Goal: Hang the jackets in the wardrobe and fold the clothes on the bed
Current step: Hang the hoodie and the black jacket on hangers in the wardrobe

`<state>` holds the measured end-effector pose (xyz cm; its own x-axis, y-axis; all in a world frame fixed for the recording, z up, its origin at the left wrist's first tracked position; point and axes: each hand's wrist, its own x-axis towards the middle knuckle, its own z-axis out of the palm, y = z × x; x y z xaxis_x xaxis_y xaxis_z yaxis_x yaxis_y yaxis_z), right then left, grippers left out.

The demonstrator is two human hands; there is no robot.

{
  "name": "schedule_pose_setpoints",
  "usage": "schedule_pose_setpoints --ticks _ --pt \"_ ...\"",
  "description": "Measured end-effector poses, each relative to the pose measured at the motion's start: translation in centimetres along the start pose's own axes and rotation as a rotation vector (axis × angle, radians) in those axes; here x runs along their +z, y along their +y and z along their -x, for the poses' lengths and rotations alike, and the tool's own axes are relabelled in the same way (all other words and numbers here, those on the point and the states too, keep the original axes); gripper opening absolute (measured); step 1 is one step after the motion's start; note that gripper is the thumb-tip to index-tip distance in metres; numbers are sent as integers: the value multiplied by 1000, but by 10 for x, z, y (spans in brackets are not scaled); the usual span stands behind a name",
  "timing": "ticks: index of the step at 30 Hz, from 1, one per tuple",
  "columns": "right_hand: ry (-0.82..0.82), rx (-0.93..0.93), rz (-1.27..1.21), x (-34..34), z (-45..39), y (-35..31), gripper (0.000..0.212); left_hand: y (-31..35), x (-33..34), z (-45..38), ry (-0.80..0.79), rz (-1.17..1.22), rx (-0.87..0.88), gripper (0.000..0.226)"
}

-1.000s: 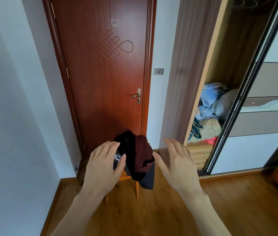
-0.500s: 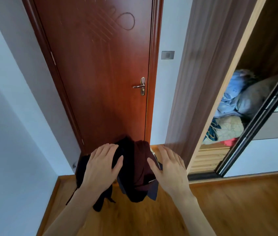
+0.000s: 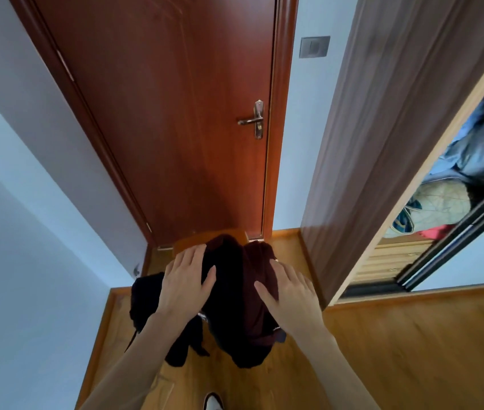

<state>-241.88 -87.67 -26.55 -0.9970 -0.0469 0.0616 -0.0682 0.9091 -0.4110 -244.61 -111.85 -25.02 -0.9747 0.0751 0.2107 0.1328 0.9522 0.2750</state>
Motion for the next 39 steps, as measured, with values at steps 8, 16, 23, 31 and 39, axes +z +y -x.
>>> schedule_pose_setpoints --ticks 8,16,23,31,39 --pt "-126 46 12 33 -51 -18 70 -43 45 -61 -314 10 -119 57" --pt "-169 68 -49 45 -97 -36 72 -70 47 -94 -377 292 62 32" --pt "-226 91 -307 43 -125 -59 65 -53 4 -114 -201 569 204 32" --pt "-161 75 -745 15 -100 -71 57 -9 -80 -166 31 831 317 35" --pt "121 63 -1005 -49 -109 -72 34 43 -146 -207 -1 985 458 35"
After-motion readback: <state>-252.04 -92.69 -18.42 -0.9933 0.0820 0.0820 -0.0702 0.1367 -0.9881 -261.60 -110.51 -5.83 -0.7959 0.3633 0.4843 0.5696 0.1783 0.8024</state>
